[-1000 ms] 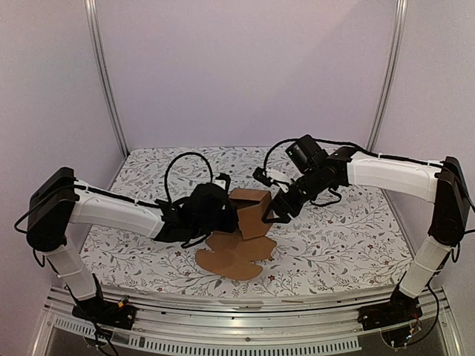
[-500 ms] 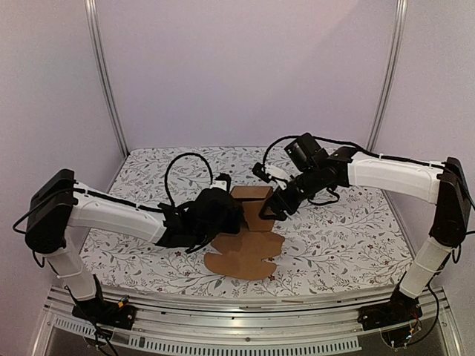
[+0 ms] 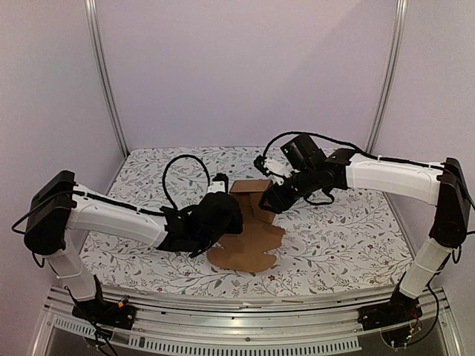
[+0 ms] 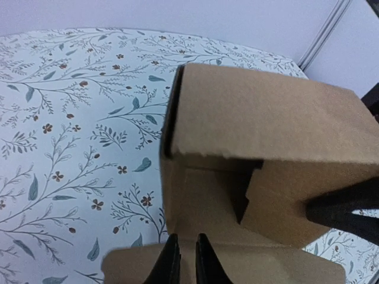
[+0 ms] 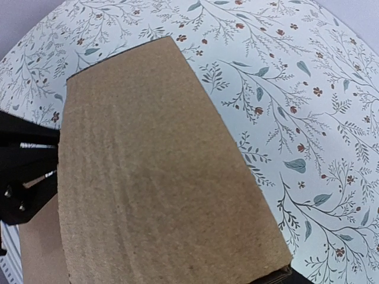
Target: Fold the paper box
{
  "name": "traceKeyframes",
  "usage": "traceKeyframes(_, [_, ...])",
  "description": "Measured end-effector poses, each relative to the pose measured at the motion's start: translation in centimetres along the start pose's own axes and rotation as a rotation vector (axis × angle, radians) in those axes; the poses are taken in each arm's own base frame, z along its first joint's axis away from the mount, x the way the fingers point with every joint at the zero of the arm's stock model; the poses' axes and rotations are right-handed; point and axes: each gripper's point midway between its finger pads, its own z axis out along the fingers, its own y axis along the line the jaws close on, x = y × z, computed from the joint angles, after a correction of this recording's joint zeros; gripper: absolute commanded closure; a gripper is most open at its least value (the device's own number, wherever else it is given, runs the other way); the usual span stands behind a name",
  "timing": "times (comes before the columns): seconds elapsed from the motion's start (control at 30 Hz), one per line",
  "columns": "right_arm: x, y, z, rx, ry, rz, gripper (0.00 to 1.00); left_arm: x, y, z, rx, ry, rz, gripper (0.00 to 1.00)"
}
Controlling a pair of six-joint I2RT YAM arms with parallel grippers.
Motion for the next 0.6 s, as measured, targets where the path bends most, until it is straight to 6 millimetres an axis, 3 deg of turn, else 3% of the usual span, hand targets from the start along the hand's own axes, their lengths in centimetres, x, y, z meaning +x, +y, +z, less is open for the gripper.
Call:
traceKeyframes(0.2, [-1.4, -2.1, 0.1, 0.163, -0.043, 0.011, 0.61, 0.4, -2.6, -1.3, 0.061, -0.006, -0.068, 0.87])
traceKeyframes(0.43, [-2.4, -3.2, 0.1, 0.267, -0.072, 0.001, 0.63, 0.6, -2.9, -1.4, 0.065, -0.010, -0.115, 0.85])
traceKeyframes(0.6, [-1.5, -2.9, 1.4, 0.219, -0.057, -0.047, 0.61, 0.8, -3.1, -1.9, 0.096, 0.010, -0.085, 0.69])
